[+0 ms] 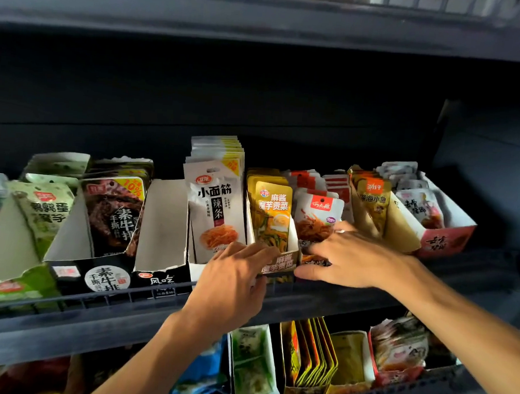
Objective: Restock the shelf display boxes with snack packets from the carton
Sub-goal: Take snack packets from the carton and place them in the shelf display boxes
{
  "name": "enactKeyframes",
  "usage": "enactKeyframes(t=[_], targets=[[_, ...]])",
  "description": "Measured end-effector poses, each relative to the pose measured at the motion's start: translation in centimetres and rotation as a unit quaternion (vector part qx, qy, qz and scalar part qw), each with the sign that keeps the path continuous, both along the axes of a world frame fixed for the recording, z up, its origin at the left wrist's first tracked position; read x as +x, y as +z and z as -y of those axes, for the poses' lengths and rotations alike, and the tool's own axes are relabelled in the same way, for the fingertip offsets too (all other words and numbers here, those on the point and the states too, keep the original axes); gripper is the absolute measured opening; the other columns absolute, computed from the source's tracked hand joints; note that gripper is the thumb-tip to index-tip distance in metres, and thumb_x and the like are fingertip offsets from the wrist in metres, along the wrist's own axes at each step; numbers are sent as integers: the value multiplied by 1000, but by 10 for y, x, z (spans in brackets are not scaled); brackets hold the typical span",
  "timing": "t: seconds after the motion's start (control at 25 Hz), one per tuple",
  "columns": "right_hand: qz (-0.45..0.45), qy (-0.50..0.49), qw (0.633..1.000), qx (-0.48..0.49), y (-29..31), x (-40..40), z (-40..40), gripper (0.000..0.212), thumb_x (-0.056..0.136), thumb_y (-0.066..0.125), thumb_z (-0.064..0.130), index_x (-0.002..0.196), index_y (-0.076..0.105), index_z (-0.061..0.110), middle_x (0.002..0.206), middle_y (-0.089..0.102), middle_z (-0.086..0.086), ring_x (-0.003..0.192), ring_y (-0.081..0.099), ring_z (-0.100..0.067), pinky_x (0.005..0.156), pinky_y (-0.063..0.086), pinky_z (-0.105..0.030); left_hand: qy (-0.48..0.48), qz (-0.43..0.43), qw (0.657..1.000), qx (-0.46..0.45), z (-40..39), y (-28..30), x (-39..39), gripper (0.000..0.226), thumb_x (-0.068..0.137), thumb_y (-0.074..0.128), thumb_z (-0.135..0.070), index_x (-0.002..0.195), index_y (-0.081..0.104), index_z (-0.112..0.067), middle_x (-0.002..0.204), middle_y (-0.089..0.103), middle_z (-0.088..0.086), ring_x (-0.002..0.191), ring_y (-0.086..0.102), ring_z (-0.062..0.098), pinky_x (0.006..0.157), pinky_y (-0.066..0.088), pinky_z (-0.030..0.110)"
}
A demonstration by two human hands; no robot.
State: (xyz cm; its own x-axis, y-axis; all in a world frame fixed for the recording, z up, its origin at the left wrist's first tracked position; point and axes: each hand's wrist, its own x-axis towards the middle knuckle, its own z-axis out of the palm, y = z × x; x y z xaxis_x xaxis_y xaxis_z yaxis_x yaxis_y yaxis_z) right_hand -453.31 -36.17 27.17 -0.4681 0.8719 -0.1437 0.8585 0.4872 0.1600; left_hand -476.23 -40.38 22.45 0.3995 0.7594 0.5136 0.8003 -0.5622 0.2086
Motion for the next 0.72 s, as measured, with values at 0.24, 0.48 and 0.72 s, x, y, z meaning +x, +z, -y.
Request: enactKeyframes(t=[0.24,0.48,0.72], targets=[[-33,-16,999,32,1,-6,-5,84,85,5,80,111,58,20,122,60,5,137,40,-12,122,-11,-49,-5,-2,1000,3,0,-2,-3,48,83,65,-15,128,56,-28,124,64,-14,103,59,16,81,53,34],[-79,-56,994,46,-1,-1,21,87,87,13,78,157,16,27,164,19,5,151,5,-5,120,-19,-38,5,-28,999,20,-1,-7,-5,52,86,61,-17,137,53,-26,140,56,-6,121,54,24,100,47,42],[-313,10,919,239,-36,-46,100,64,90,50,59,135,54,14,135,61,-3,127,54,-19,113,22,-24,72,16,995,66,70,-20,-35,67,86,52,-21,152,37,-17,155,40,10,144,35,29,121,18,52]])
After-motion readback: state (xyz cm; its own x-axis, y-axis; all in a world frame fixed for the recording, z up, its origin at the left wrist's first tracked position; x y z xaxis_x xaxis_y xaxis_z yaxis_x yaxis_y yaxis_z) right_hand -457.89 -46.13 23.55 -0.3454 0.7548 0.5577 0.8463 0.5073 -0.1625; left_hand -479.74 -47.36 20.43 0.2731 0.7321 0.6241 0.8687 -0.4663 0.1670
